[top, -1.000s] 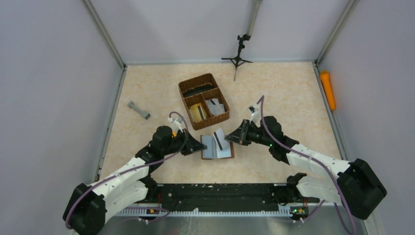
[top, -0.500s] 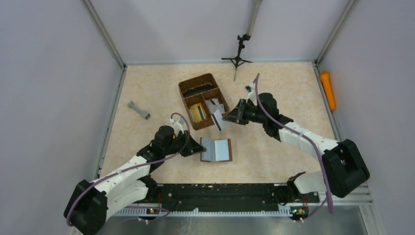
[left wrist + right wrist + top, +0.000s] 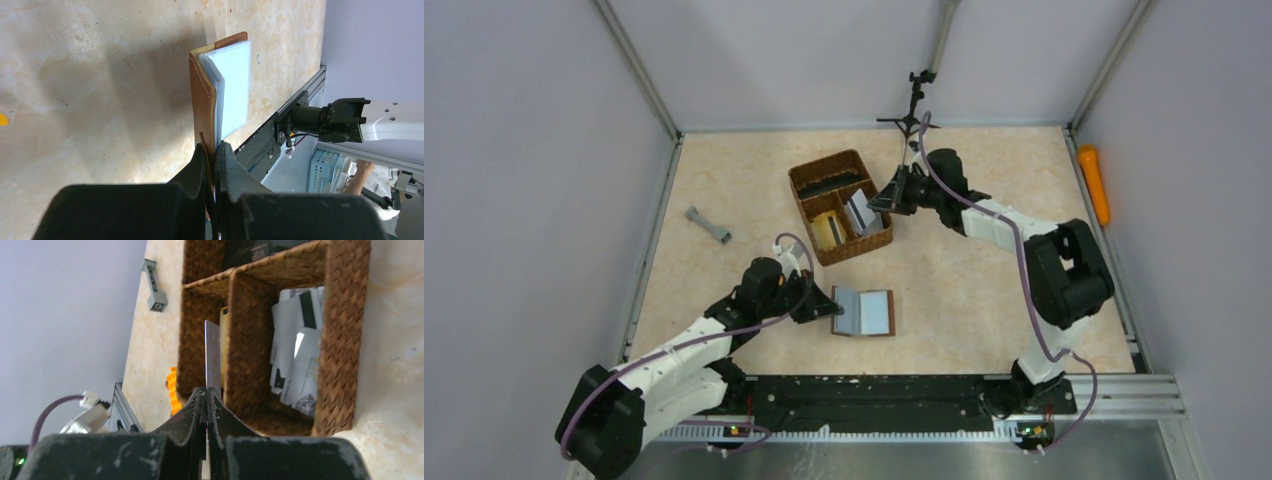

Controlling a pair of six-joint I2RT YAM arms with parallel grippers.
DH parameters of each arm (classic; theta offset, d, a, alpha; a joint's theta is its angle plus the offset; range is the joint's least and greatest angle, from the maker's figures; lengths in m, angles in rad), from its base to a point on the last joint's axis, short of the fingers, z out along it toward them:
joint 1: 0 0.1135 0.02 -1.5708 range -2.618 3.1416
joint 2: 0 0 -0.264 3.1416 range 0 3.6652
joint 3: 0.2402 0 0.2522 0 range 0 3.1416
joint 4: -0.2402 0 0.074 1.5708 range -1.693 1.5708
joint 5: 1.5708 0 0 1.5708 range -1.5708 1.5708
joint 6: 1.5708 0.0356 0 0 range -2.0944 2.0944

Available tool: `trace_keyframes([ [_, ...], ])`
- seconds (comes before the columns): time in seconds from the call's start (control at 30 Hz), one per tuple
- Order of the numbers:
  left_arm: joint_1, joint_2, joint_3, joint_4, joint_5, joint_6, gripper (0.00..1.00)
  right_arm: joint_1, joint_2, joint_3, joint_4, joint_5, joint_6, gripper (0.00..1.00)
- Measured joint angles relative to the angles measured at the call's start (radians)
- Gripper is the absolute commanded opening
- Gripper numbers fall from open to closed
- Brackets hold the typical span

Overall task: Take the credit cards out of the card holder
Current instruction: Place the credit card in the storage box.

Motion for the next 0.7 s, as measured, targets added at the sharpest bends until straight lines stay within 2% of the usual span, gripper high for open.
trace_keyframes([
  [0.37,0.000,0.002,0.005,-0.047,0.000,0.043,0.00,-0.008,0.169,0.086,-0.017,0.023,-0.019,0.00],
  [0.4,0.000,0.005,0.007,-0.049,0.000,0.048,0.00,-0.008,0.170,0.086,-0.025,0.030,-0.022,0.04],
  [0.47,0.000,0.016,0.013,-0.052,0.001,0.055,0.00,-0.008,0.171,0.090,-0.041,0.048,-0.031,0.21],
  [0.53,0.000,0.025,0.016,-0.054,0.003,0.058,0.00,-0.008,0.171,0.103,-0.061,0.074,-0.043,0.30],
  [0.7,0.000,0.043,0.017,-0.055,0.009,0.061,0.00,-0.008,0.163,0.119,-0.104,0.136,-0.086,0.33],
])
